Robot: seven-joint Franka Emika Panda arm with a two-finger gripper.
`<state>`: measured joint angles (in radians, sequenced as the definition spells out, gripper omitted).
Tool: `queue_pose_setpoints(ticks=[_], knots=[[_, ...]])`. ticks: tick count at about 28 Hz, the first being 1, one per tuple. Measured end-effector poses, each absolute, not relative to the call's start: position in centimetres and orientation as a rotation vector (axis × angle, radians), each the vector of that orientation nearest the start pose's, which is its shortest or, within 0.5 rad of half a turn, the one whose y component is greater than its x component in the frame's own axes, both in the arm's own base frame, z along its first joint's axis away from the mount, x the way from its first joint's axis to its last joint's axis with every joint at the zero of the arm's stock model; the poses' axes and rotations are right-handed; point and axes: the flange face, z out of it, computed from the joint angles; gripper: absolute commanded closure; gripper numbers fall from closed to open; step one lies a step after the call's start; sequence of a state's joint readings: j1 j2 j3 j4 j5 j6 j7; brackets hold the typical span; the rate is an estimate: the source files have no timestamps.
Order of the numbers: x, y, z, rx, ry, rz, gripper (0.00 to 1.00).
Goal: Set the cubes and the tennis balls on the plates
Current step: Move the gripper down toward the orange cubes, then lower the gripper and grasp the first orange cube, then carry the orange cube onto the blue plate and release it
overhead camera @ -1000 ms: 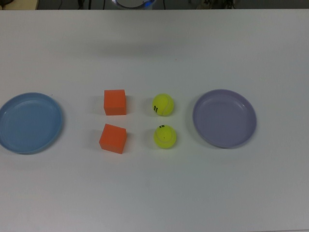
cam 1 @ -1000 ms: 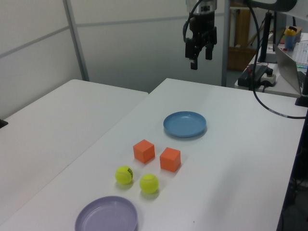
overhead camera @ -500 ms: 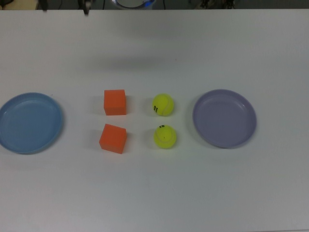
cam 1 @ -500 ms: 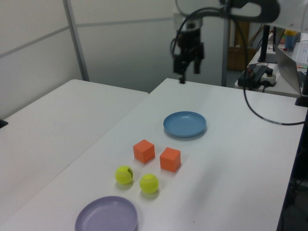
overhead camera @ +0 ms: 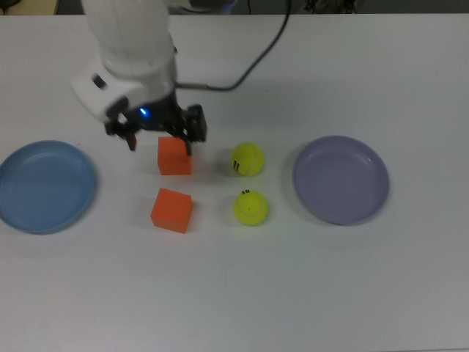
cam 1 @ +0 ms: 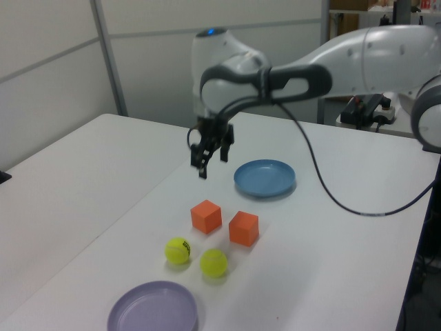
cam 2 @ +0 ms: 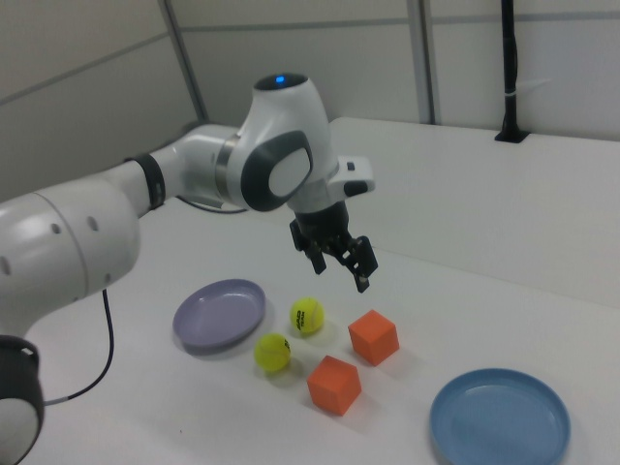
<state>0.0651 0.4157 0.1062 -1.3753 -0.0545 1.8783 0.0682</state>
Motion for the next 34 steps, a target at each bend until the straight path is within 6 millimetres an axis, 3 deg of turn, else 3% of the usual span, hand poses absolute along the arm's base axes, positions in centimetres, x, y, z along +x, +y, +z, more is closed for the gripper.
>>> queue_pose_setpoints(ticks=[3,8,15,19,21,25,27,34], knots=[[69.3,12.0,46.1,-3.167,-0.194,-0.145,0.00],[70.3,13.5,41.8,-3.247,-0.182,-0.159,0.00],[71.1,13.5,36.0,-3.322,-0.202,-0.099,0.00],[71.4,13.3,34.1,-3.342,-0.200,-0.093,0.03],[71.5,13.3,33.2,-3.357,-0.192,-0.098,0.39],[71.7,13.2,32.1,-3.374,-0.179,-0.103,0.93],[71.8,13.3,31.9,-3.375,-0.180,-0.111,1.00],[72.1,13.2,33.1,-3.370,-0.169,-0.157,1.00]])
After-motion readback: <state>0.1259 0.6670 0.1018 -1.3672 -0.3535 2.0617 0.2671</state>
